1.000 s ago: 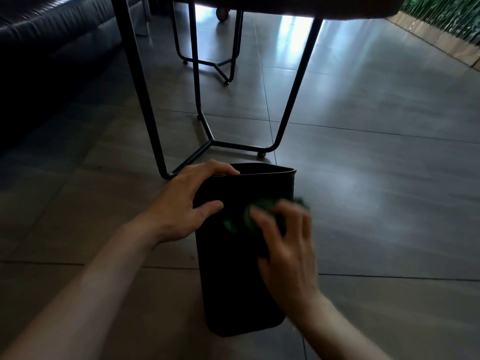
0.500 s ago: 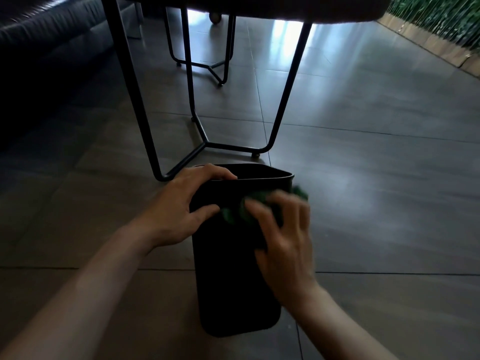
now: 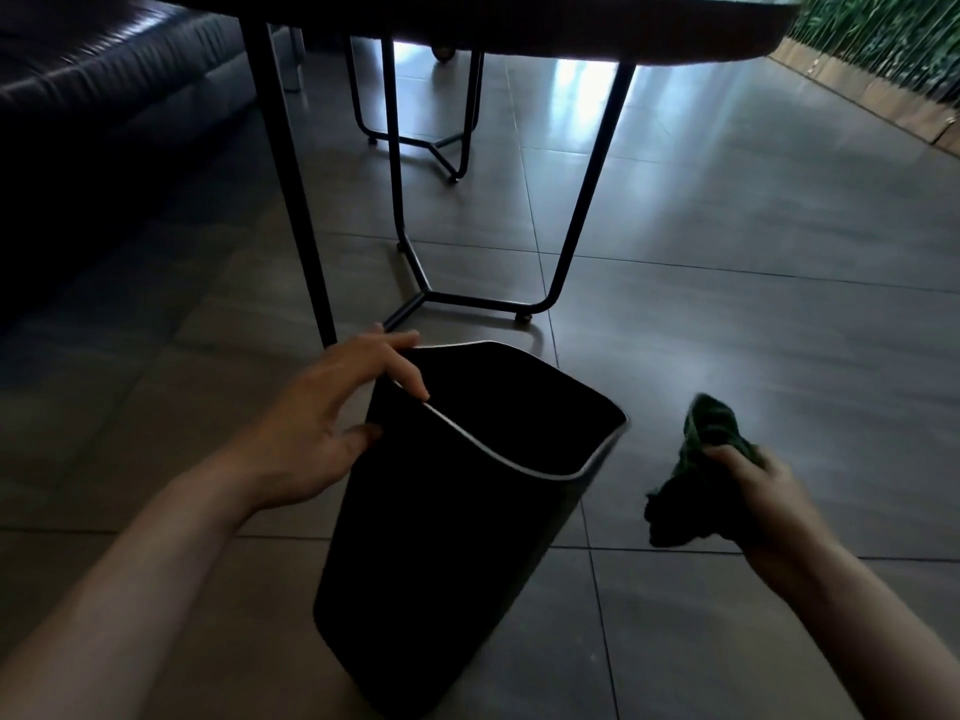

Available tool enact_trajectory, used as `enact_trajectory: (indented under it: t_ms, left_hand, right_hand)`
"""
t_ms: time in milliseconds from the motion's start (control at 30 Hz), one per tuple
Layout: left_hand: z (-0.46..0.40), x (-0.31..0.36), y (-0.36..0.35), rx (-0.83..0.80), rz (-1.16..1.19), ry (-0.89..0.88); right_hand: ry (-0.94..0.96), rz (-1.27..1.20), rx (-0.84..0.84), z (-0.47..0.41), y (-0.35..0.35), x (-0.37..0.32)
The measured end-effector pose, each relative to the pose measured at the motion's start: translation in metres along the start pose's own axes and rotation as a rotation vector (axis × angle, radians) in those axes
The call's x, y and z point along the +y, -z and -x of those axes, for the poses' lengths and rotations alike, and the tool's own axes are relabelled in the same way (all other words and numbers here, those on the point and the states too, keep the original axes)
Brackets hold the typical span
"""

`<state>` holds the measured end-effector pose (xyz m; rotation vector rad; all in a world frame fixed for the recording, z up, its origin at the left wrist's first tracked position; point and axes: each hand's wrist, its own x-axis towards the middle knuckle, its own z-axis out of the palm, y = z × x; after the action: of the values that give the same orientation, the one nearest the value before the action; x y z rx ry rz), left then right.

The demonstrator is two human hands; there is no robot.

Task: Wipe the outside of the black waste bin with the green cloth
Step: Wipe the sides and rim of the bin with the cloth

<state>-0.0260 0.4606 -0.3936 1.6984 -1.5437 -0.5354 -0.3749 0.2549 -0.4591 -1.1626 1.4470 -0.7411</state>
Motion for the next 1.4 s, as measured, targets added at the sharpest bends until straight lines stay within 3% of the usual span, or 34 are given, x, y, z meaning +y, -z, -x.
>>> enact_trajectory:
  t_ms: [133,300,433,633,833,1067,1400]
  left_hand:
    - [0.007,-0.01,0.003,0.176,-0.021,0.084]
    - [0.012,-0.001,-0.001,0.197,0.114,0.216]
    - [0.016,0.006,-0.005,0.211,0.279,0.342]
    - [0.019,0.002,-0.015,0.292,0.529,0.464]
    - [0.016,-0.013,-0.034,0.323,0.595,0.562]
    - [0.009,-0.026,-0.06,0.35,0.546,0.638]
    - [-0.002,-0.04,-0.066,0.405,0.207,0.77]
  right_hand:
    - [-0.071,-0.024,-0.074,0.003,-0.029,-0.009]
    - [-0.248,-0.21,-0.243,0.025,-0.069,0.013]
    - [-0.357,-0.363,-0.247,0.034,-0.079,0.022]
    - [-0.304,-0.528,-0.185,0.044,-0.101,0.006]
    - [-0.199,-0.428,-0.102,0.02,-0.09,-0.037]
    - [-0.13,-0.296,-0.078,0.003,-0.094,-0.044]
    - [-0.082,-0.155,-0.049,-0.007,-0.103,-0.044]
